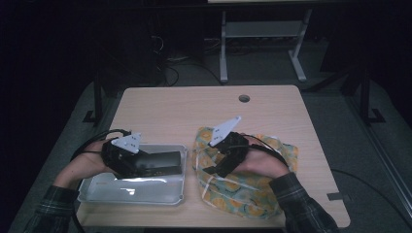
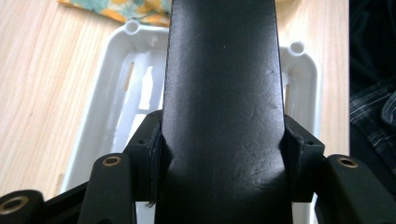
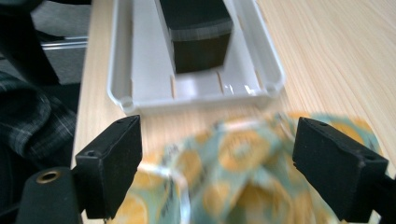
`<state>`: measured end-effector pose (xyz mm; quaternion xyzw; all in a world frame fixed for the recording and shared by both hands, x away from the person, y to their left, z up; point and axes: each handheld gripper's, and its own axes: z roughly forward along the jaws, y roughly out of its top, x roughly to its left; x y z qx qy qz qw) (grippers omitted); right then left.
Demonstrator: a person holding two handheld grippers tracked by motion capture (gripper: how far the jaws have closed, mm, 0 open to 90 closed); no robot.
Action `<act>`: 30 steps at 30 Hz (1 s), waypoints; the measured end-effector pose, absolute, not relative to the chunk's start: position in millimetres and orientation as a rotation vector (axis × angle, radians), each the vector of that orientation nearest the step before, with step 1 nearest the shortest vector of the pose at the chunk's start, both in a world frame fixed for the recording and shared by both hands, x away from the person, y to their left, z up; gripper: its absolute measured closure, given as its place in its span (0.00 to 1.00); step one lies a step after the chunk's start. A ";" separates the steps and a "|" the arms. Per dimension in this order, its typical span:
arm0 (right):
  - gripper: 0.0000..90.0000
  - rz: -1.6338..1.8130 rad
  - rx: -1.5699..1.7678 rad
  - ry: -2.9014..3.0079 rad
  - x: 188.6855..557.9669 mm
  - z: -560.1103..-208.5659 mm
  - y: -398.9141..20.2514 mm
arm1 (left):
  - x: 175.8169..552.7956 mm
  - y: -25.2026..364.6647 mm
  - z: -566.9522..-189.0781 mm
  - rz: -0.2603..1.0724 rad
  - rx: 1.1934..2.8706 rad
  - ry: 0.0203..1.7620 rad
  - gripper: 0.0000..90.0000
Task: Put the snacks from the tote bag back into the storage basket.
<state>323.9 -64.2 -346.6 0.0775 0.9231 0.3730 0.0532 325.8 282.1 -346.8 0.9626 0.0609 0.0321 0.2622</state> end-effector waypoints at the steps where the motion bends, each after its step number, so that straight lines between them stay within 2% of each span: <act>1: 0.17 1.124 0.259 2.798 322.5 -348.5 -70.7 | 327.8 284.8 -347.5 0.085 2.602 0.163 0.47; 11: 0.16 1.077 0.544 2.716 300.9 -369.1 -142.0 | 344.1 311.6 -355.4 0.103 2.622 0.155 0.47; 18: 0.16 1.081 0.715 2.662 283.9 -383.7 -184.8 | 355.8 315.6 -360.1 0.098 2.622 0.106 0.47; 30: 0.16 1.075 0.851 2.598 268.6 -394.1 -221.1 | 380.7 300.0 -380.6 0.074 2.646 0.008 0.47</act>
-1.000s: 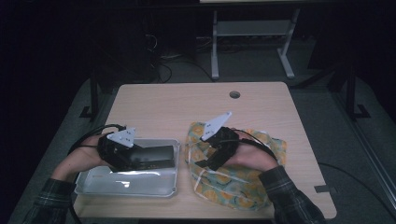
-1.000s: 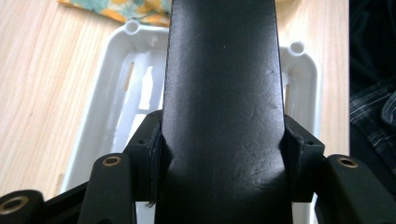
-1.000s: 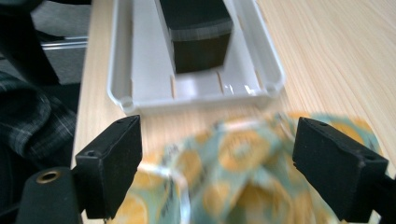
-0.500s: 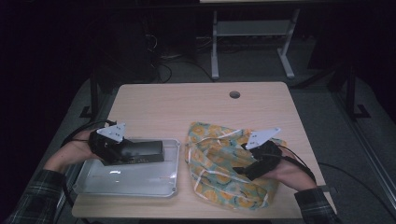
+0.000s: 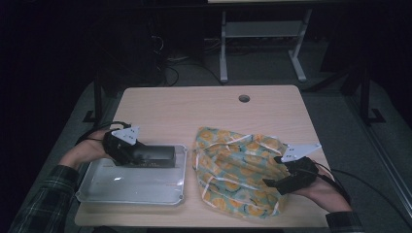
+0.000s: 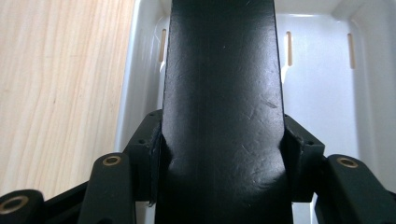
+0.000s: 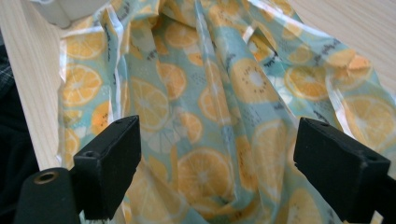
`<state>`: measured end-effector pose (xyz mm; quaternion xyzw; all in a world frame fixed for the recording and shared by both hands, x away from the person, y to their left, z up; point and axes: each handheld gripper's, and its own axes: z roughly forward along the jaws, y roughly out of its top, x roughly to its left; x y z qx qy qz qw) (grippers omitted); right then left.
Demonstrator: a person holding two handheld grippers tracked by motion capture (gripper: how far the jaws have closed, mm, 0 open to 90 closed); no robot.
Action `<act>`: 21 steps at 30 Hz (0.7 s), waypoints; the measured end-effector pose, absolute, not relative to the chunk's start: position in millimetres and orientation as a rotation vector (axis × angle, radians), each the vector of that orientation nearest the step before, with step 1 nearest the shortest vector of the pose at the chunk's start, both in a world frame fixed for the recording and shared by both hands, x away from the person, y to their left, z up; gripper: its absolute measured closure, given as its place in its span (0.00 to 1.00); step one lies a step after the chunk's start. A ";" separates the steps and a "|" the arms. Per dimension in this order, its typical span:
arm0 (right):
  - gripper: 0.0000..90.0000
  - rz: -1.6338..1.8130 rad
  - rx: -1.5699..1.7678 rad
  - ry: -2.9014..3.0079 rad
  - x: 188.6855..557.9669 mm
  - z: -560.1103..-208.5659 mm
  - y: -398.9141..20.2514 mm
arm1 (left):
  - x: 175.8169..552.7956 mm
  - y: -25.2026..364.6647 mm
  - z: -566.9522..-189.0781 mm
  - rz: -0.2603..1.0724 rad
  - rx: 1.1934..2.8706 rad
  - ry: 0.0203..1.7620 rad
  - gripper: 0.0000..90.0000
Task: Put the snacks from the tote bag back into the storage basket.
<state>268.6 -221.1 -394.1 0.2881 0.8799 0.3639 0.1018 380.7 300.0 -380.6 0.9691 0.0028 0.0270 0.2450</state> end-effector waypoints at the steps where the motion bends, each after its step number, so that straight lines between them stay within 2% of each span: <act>1: 0.16 1.072 0.850 2.597 268.5 -394.7 -222.3 | 383.3 298.1 -382.6 0.069 2.651 0.005 0.47; 21: 0.16 1.070 0.866 2.598 268.2 -397.6 -227.5 | 406.2 289.6 -411.4 0.059 2.662 0.018 0.47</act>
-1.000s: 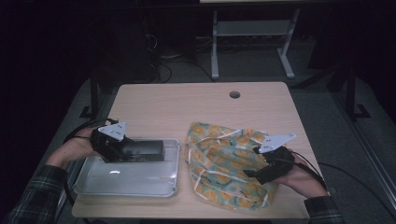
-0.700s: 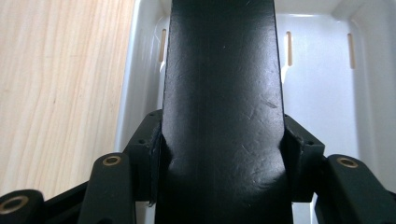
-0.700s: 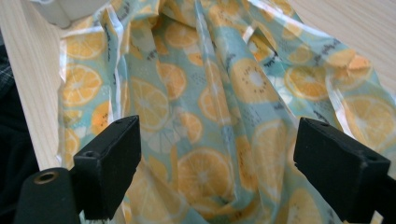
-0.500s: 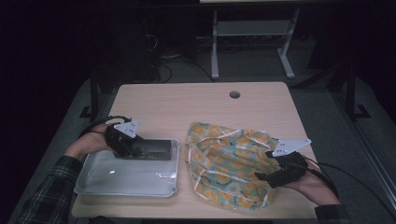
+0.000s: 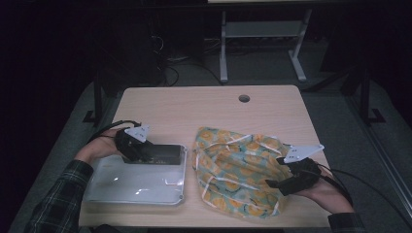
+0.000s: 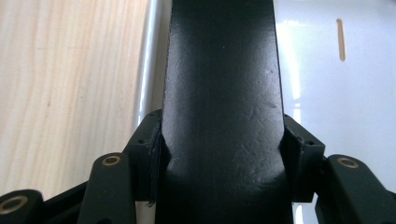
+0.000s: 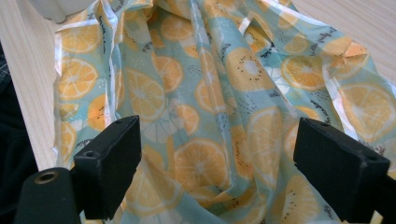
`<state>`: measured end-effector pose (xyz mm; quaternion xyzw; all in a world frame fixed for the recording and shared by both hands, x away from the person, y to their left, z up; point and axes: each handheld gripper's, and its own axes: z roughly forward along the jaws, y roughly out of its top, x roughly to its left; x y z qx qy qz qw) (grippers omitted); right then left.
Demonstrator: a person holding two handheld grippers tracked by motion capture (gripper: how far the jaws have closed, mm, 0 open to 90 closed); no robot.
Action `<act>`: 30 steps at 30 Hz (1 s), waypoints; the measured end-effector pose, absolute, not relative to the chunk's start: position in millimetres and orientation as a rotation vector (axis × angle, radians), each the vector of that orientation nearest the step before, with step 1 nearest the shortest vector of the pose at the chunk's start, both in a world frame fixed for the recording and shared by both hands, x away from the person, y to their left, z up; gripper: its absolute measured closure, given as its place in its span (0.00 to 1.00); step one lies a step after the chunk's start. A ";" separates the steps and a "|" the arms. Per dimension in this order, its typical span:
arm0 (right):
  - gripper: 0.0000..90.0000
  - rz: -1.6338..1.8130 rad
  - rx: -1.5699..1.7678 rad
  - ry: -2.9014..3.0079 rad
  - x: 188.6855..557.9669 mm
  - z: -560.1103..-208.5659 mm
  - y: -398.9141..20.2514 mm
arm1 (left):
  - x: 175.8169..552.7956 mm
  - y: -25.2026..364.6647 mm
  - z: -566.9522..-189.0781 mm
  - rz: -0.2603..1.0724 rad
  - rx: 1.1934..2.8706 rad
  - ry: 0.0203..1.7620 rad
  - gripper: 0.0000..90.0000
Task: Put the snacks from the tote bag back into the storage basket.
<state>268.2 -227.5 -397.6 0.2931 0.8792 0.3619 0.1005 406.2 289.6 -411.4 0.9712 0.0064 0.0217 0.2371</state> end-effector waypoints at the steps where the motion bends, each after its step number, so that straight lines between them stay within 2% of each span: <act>1: 0.16 1.070 0.866 2.598 268.2 -397.6 -227.6 | 406.6 289.1 -411.9 0.059 2.655 0.023 0.47; 13: 0.16 1.072 0.863 2.600 267.7 -397.0 -227.6 | 407.7 291.7 -412.1 0.075 2.639 0.072 0.41; 24: 0.16 1.075 0.863 2.604 267.7 -396.6 -227.0 | 395.9 301.5 -389.4 0.084 2.576 0.202 0.24; 30: 0.16 1.080 0.858 2.600 268.4 -396.4 -227.2 | 381.9 308.7 -371.9 0.114 2.493 0.317 0.19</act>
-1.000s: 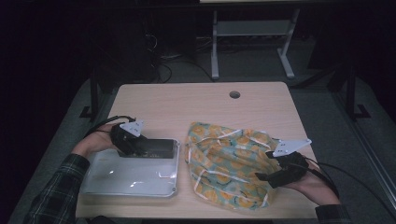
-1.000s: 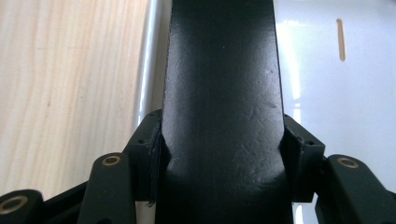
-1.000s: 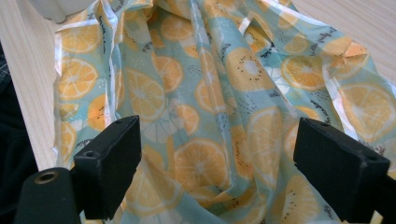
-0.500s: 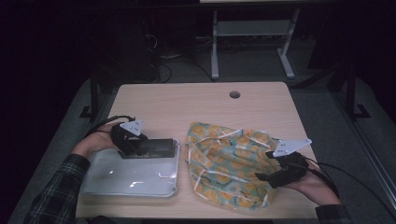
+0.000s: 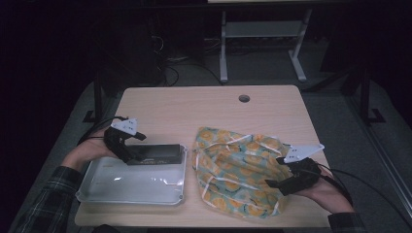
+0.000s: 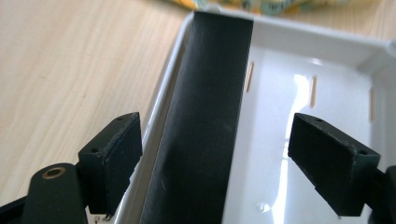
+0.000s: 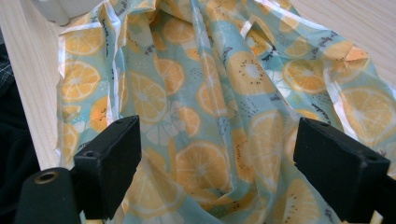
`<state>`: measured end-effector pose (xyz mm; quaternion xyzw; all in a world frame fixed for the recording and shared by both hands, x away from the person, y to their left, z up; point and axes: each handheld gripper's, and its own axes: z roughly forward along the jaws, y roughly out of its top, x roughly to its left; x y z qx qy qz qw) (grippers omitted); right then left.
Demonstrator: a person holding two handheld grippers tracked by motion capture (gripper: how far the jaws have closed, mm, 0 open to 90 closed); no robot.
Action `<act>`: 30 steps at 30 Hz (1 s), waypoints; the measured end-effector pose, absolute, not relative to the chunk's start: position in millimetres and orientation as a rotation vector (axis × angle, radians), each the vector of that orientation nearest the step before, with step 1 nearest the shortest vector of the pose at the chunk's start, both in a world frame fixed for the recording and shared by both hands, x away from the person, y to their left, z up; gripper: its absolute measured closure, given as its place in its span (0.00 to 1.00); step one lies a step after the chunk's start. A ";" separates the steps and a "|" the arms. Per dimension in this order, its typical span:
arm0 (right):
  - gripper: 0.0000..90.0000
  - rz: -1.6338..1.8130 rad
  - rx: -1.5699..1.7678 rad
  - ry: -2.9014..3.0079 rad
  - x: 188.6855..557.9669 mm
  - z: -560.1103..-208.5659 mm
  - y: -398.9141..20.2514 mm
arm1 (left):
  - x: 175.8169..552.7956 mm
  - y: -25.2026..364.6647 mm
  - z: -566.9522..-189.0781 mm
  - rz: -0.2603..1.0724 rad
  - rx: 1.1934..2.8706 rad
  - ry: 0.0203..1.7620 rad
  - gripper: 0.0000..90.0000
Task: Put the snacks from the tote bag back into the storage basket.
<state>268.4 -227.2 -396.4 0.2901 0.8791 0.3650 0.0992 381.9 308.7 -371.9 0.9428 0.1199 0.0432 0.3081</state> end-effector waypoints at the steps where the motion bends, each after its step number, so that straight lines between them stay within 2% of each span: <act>1: 0.16 1.079 0.858 2.600 268.6 -396.2 -227.2 | 379.1 310.2 -369.4 0.122 2.478 0.342 0.18; 11: 0.16 1.101 0.855 2.589 269.4 -398.1 -229.7 | 340.3 320.4 -354.6 0.217 2.453 0.552 0.18; 23: 0.15 1.137 0.843 2.562 268.4 -399.4 -233.2 | 290.9 291.4 -355.0 0.302 2.374 0.615 0.18; 30: 0.15 1.141 0.848 2.546 261.4 -404.0 -236.8 | 270.7 269.5 -367.3 0.316 2.330 0.602 0.18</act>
